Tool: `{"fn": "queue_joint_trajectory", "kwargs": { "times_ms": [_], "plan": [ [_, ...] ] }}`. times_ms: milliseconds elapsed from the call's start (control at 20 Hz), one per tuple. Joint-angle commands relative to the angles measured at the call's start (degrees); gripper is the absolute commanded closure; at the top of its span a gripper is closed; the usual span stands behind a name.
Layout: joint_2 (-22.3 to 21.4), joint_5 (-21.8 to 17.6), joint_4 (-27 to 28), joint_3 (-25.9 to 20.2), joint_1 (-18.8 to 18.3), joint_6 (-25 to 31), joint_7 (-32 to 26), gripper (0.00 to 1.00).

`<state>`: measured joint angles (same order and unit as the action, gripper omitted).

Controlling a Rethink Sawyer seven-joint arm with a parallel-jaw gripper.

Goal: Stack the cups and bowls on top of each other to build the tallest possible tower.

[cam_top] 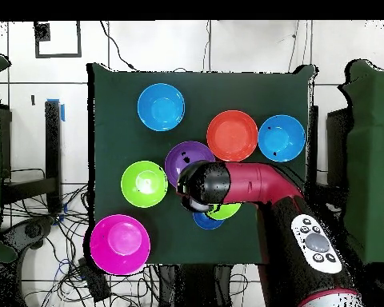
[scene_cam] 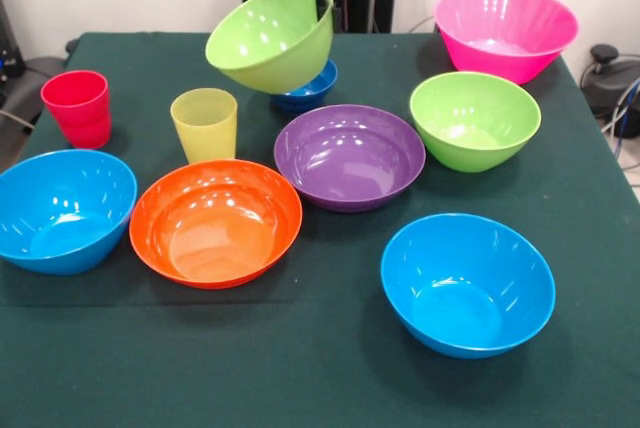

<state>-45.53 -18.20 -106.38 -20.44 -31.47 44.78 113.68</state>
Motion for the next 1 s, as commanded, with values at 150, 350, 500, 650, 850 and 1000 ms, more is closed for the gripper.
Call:
{"fn": "queue_joint_trajectory", "kwargs": {
  "times_ms": [150,350,500,650,850,1000],
  "plan": [
    [1.2,-1.5,0.4,1.8,2.3,0.1,3.1,1.00],
    [1.2,-1.5,-0.5,2.2,3.0,-1.1,3.6,1.00],
    [0.3,-0.7,-1.4,2.1,3.0,-0.6,3.2,1.00],
    [-1.2,0.0,-2.5,1.9,2.5,0.0,2.4,1.00],
    [-1.9,0.2,-3.2,1.9,2.3,-0.1,2.2,1.00],
    [-1.6,0.0,-3.1,2.0,2.6,-0.2,2.4,1.00]
  ]
}}
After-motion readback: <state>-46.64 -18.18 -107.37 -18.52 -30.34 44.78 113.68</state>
